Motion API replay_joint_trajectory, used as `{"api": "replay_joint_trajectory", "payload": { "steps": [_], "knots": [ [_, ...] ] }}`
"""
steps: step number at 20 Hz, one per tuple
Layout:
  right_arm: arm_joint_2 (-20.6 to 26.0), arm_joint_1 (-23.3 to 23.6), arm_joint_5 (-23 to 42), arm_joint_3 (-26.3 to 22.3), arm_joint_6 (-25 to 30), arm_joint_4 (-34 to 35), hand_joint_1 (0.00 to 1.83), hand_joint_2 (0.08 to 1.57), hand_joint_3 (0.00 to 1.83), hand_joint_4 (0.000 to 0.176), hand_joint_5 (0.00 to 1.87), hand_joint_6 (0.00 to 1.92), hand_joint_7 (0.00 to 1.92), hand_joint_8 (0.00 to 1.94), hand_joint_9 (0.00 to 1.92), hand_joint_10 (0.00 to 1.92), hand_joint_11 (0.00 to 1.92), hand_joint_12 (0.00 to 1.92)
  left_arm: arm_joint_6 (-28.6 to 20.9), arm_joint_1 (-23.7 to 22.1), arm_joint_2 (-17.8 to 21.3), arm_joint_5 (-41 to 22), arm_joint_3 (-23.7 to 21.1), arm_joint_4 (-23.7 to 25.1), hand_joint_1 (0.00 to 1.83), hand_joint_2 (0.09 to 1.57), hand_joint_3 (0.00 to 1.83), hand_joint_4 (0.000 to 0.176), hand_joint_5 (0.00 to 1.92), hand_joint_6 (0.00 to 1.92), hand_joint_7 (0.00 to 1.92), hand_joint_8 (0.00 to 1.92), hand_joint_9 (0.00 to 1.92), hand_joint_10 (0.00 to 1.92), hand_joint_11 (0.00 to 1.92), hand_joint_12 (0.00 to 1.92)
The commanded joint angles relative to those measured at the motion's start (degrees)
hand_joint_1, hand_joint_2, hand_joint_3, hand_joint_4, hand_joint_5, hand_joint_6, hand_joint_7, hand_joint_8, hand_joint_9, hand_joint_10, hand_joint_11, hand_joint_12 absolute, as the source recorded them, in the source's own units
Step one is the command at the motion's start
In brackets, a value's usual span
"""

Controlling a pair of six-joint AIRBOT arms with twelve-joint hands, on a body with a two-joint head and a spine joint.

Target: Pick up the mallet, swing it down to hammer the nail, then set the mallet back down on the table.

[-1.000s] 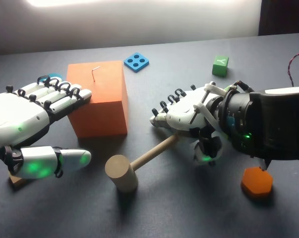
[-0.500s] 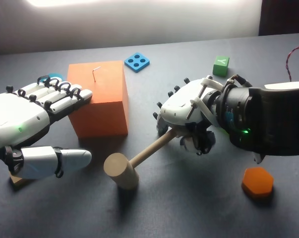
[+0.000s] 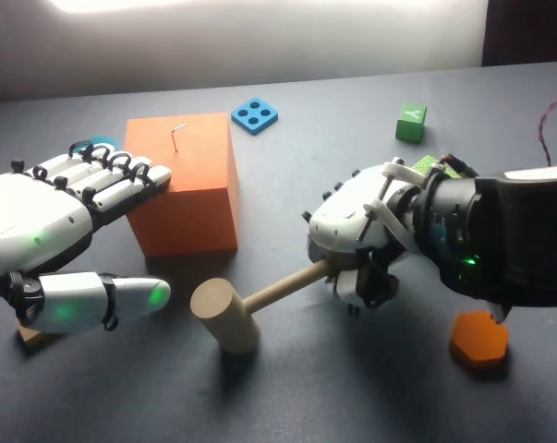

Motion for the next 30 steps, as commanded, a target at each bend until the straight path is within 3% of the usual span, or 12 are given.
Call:
{"api": "replay_joint_trajectory", "payload": {
  "steps": [1,2,5,10,17,18,21,23,25,30],
  "knots": [
    [0.61,0.45,1.28,-0.46,-0.55,-2.53,0.51,1.44,0.0,0.0,0.95,1.92,1.07,1.94,1.12,1.92,1.2,1.92,-0.11,-0.38,0.02,-6.18,0.02,-0.28,0.0,1.2,0.0,0.0,0.0,0.0,0.0,0.0,0.0,0.0,0.0,0.0],
    [1.04,0.51,1.24,-1.12,-0.81,-2.53,0.37,1.49,0.01,0.0,1.15,1.92,1.33,1.94,1.4,1.92,1.5,1.92,-0.11,-0.38,0.02,-6.18,0.02,-0.28,0.0,1.2,0.0,0.0,0.0,0.0,0.0,0.0,0.0,0.0,0.0,0.0],
    [1.86,0.77,0.7,-1.99,-1.13,-2.54,0.25,1.54,0.01,0.0,1.23,1.92,1.46,1.94,1.54,1.92,1.64,1.92,-0.13,-0.45,0.02,-6.18,0.02,-0.28,0.0,1.2,0.0,0.0,0.0,0.0,0.0,0.0,0.0,0.0,0.0,0.0],
    [5.36,1.29,0.67,-5.21,-0.75,-2.54,0.26,1.57,0.02,0.0,1.22,1.92,1.47,1.94,1.55,1.92,1.65,1.92,-0.13,-0.46,0.03,-6.18,0.05,-0.28,0.0,1.2,0.0,0.0,0.01,0.0,0.0,0.0,0.0,0.0,0.0,0.0],
    [12.79,5.11,2.9,-9.55,5.6,-2.98,0.32,1.57,0.03,0.0,1.17,1.92,1.44,1.94,1.52,1.92,1.61,1.92,-0.11,-0.46,0.03,-6.17,0.0,-0.27,0.0,1.2,0.0,0.0,0.01,0.0,0.0,0.0,0.0,0.0,0.0,0.0],
    [13.33,5.31,2.67,-9.94,8.17,-6.71,0.31,1.57,0.02,0.0,1.16,1.92,1.42,1.94,1.5,1.92,1.61,1.92,-0.11,-0.46,0.03,-6.17,-0.03,-0.27,0.0,1.19,0.0,0.0,0.0,0.0,0.0,0.0,0.0,0.0,0.0,0.0],
    [14.41,5.05,-4.29,-11.85,25.32,-33.98,0.34,1.57,0.01,0.0,1.16,1.92,1.41,1.94,1.5,1.92,1.6,1.92,-0.11,-0.46,0.03,-5.99,-0.04,-0.27,0.0,1.2,0.0,0.0,0.0,0.0,0.0,0.0,0.0,0.0,0.0,0.0],
    [14.5,4.81,-9.99,-12.24,33.33,-42.81,0.34,1.57,0.02,0.0,1.14,1.92,1.41,1.94,1.5,1.92,1.61,1.92,-0.6,-0.39,0.02,-5.67,0.0,-0.28,0.0,1.2,0.0,0.0,0.0,0.0,0.0,0.0,0.0,0.0,0.0,0.0],
    [14.0,4.38,-14.19,-12.2,37.41,-46.3,0.33,1.57,0.01,0.0,1.13,1.92,1.41,1.94,1.5,1.92,1.62,1.92,-0.79,-0.24,0.02,-5.55,-0.05,-0.28,0.0,1.2,0.0,0.0,0.0,0.0,0.0,0.0,0.0,0.0,0.0,0.0],
    [9.94,5.65,-15.22,-8.32,39.14,-46.97,0.39,1.56,0.0,0.0,1.14,1.92,1.4,1.94,1.5,1.92,1.6,1.92,-1.31,-0.11,0.02,-5.11,-0.07,-0.28,0.0,1.2,0.0,0.0,0.01,0.0,0.0,0.0,0.0,0.0,0.0,0.0]
  ]
}}
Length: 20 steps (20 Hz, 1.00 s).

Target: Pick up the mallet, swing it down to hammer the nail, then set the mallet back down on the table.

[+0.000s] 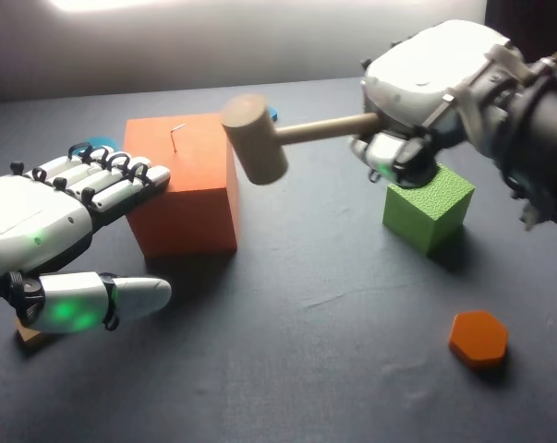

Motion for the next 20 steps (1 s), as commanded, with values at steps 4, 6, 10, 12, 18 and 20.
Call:
{"api": "replay_joint_trajectory", "payload": {
  "steps": [4,6,10,12,18,20],
  "knots": [
    [-4.59,2.88,-2.1,6.13,1.35,-4.04,0.36,1.57,0.01,0.0,1.14,1.92,1.4,1.94,1.49,1.92,1.6,1.92,-0.18,-0.22,-0.03,-5.21,-0.01,-0.28,0.0,1.21,0.0,0.0,0.0,0.0,0.0,0.0,0.0,0.0,0.0,0.0],
    [-6.07,3.95,-1.53,8.14,1.35,-4.07,0.36,1.57,0.01,0.0,1.14,1.92,1.4,1.94,1.49,1.92,1.6,1.92,-0.17,-0.22,-0.16,-5.2,0.09,-0.28,0.0,1.21,0.0,0.0,0.0,0.0,0.0,0.0,0.0,0.0,0.0,0.0],
    [-9.45,5.96,-0.13,11.9,1.37,-5.02,0.41,1.56,0.0,0.0,1.13,1.92,1.39,1.94,1.49,1.92,1.61,1.92,-0.09,-0.23,-0.17,-5.2,0.08,-0.28,0.0,1.2,0.0,0.0,0.0,0.0,0.0,0.0,0.0,0.0,0.0,0.0],
    [-10.24,6.25,0.26,12.1,1.36,-6.41,0.39,1.55,0.0,0.0,1.15,1.92,1.4,1.94,1.48,1.92,1.59,1.92,-0.08,-0.31,-0.21,-5.2,0.08,-0.28,0.0,1.2,0.0,0.0,0.0,0.0,0.0,0.0,0.0,0.0,0.0,0.0],
    [-13.11,7.33,-0.25,13.73,1.34,-7.07,0.35,1.56,0.0,0.0,1.16,1.92,1.4,1.94,1.49,1.92,1.6,1.92,-0.08,-0.31,-0.22,-5.2,0.04,-0.28,0.0,1.2,0.0,0.0,0.0,0.0,0.0,0.0,0.0,0.0,0.0,0.0],
    [-13.8,7.21,-0.65,14.09,1.48,-7.05,0.35,1.57,0.0,0.0,1.16,1.92,1.39,1.94,1.49,1.92,1.61,1.92,-0.08,-0.32,-0.22,-5.2,0.04,-0.28,0.0,1.2,0.0,0.0,0.01,0.0,0.0,0.0,0.0,0.0,0.0,0.0]
  ]
}}
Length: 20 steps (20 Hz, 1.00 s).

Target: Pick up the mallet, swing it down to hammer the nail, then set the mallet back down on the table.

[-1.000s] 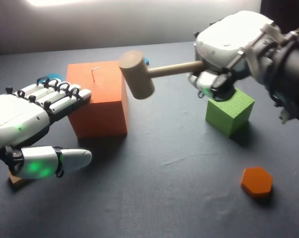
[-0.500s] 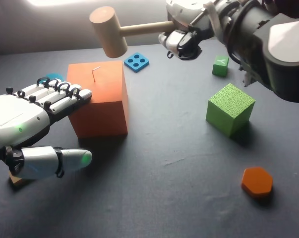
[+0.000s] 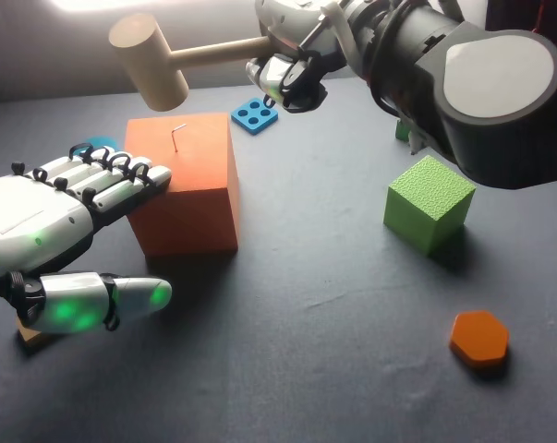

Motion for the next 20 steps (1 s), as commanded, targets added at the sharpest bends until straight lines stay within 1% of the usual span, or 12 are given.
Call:
{"api": "replay_joint_trajectory", "payload": {
  "steps": [1,2,4,7,9,10,13,15,16,17,18,20],
  "knots": [
    [-0.03,0.68,-3.44,0.36,0.5,-3.64,0.35,1.57,0.0,0.0,1.16,1.92,1.39,1.94,1.49,1.92,1.61,1.92,-0.02,-0.32,-0.16,-5.24,0.04,-0.28,0.0,1.2,0.0,0.0,0.01,0.0,0.0,0.0,0.0,0.0,0.0,0.0],
    [-0.28,0.18,-3.49,0.68,0.72,-3.62,0.32,1.57,0.01,0.0,1.15,1.92,1.38,1.94,1.48,1.92,1.6,1.92,-0.02,-0.32,-0.16,-5.24,0.04,-0.28,0.0,1.2,0.0,0.0,0.0,0.0,0.0,0.0,0.0,0.0,0.0,0.0],
    [-0.78,-1.5,-3.42,1.44,1.0,-3.6,0.32,1.57,0.01,0.0,1.15,1.92,1.39,1.94,1.49,1.92,1.6,1.92,-0.02,-0.32,-0.16,-5.24,0.03,-0.28,0.0,1.2,0.0,0.0,0.01,0.0,0.0,0.0,0.0,0.0,0.0,0.0],
    [-1.19,-6.18,-3.62,2.05,1.42,-3.58,0.32,1.57,0.0,0.0,1.14,1.92,1.37,1.94,1.47,1.92,1.57,1.92,-0.02,-0.34,-0.16,-5.24,-0.04,-0.28,0.0,1.2,0.0,0.0,0.01,0.0,0.0,0.0,0.0,0.0,0.0,0.0],
    [-1.18,-9.4,-3.18,1.9,-0.05,-3.56,0.31,1.57,0.0,0.001,1.15,1.92,1.37,1.94,1.47,1.92,1.58,1.92,-0.02,-0.34,-0.15,-5.24,-0.03,-0.28,0.0,1.2,0.0,0.0,0.02,0.01,0.0,0.0,0.0,0.0,0.0,0.0],
    [-0.95,-10.16,-3.29,1.77,-0.05,-3.55,0.3,1.57,0.0,0.002,1.15,1.92,1.37,1.94,1.47,1.92,1.57,1.92,-0.02,-0.34,-0.15,-5.24,-0.01,-0.28,0.0,1.2,0.0,0.0,0.01,0.0,0.0,0.0,0.0,0.0,0.0,0.0],
    [0.93,-9.13,-3.6,0.52,2.04,-3.56,0.32,1.56,0.0,0.003,1.14,1.92,1.36,1.94,1.47,1.92,1.58,1.92,-0.02,-0.4,-0.16,-5.24,0.01,-0.28,0.0,1.2,0.0,0.0,0.02,0.01,0.0,0.0,0.0,0.0,0.0,0.0],
    [3.97,-7.21,-3.52,-2.22,2.53,-3.86,0.33,1.57,0.0,0.005,1.15,1.92,1.37,1.94,1.48,1.92,1.6,1.92,-0.02,-0.38,-0.16,-5.24,0.01,-0.28,0.0,1.21,0.0,0.0,0.03,0.01,0.0,0.0,0.0,0.0,0.0,0.0],
    [5.21,-6.93,-3.22,-3.41,2.87,-5.23,0.33,1.57,0.0,0.005,1.15,1.92,1.37,1.94,1.48,1.92,1.6,1.92,-0.02,-0.37,-0.15,-5.24,0.01,-0.28,0.0,1.21,0.0,0.0,0.02,0.01,0.0,0.0,0.0,0.0,0.0,0.0],
    [6.91,-7.01,-2.52,-5.02,4.57,-8.98,0.33,1.57,0.0,0.005,1.14,1.92,1.36,1.94,1.47,1.92,1.59,1.92,-0.02,-0.37,-0.15,-5.24,0.01,-0.28,0.0,1.21,0.0,0.0,0.01,0.0,0.0,0.0,0.0,0.0,0.0,0.0],
    [9.66,-7.64,-1.16,-7.44,9.6,-16.54,0.33,1.56,0.0,0.005,1.14,1.92,1.36,1.94,1.47,1.92,1.58,1.92,-0.02,-0.36,-0.15,-5.24,0.01,-0.28,0.0,1.2,0.0,0.0,0.02,0.01,0.0,0.0,0.0,0.0,0.0,0.0],
    [14.12,-8.7,2.13,-10.48,19.05,-28.58,0.31,1.57,0.0,0.007,1.15,1.92,1.36,1.94,1.47,1.92,1.58,1.92,-0.04,-0.49,-0.15,-5.24,0.01,-0.28,0.0,1.2,0.0,0.0,0.01,0.0,0.0,0.0,0.0,0.0,0.0,0.0]
  ]
}}
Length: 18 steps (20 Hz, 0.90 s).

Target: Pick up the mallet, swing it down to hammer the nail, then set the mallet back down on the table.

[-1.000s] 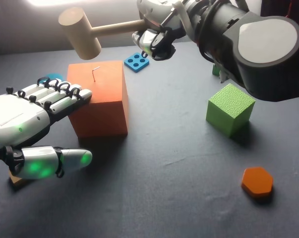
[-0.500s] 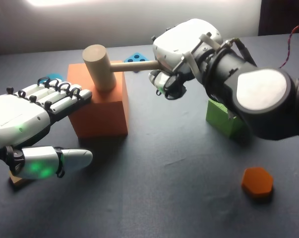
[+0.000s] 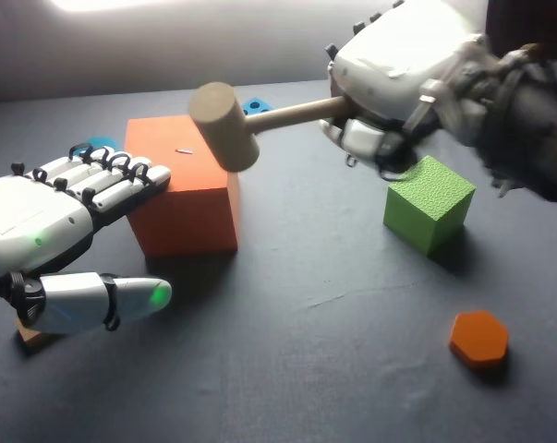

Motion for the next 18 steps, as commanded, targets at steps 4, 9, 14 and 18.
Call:
{"api": "replay_joint_trajectory", "payload": {
  "steps": [4,9,14,18],
  "knots": [
    [3.22,-1.21,3.61,-0.44,9.99,-15.25,0.32,1.56,0.0,0.01,1.14,1.92,1.37,1.94,1.47,1.92,1.58,1.92,-0.04,-0.57,-0.11,-5.24,0.06,-0.19,0.0,1.21,0.0,0.0,0.02,0.0,0.0,0.0,0.0,0.0,0.0,0.0],
    [1.9,-4.18,5.76,0.88,20.17,-27.8,0.31,1.56,0.0,0.013,1.15,1.92,1.37,1.94,1.47,1.92,1.59,1.92,-0.04,-0.58,-0.11,-5.24,0.03,-0.19,0.0,1.2,0.0,0.0,0.01,0.0,0.0,0.0,0.0,0.0,0.0,0.0],
    [-4.23,-6.18,3.99,3.59,18.26,-28.11,0.29,1.55,0.0,0.017,1.14,1.92,1.38,1.94,1.48,1.92,1.59,1.92,-0.04,-0.74,-0.1,-5.24,-0.09,-0.18,0.0,1.2,0.0,0.0,0.01,0.0,0.0,0.0,0.0,0.0,0.0,0.0],
    [-7.64,-7.35,3.36,5.05,16.34,-28.1,0.25,1.56,0.0,0.019,1.13,1.92,1.37,1.94,1.47,1.92,1.58,1.92,0.06,-0.8,-0.1,-5.24,-0.61,-0.18,0.0,1.2,0.0,0.0,0.01,0.0,0.0,0.0,0.0,0.0,0.0,0.0]
  ]
}}
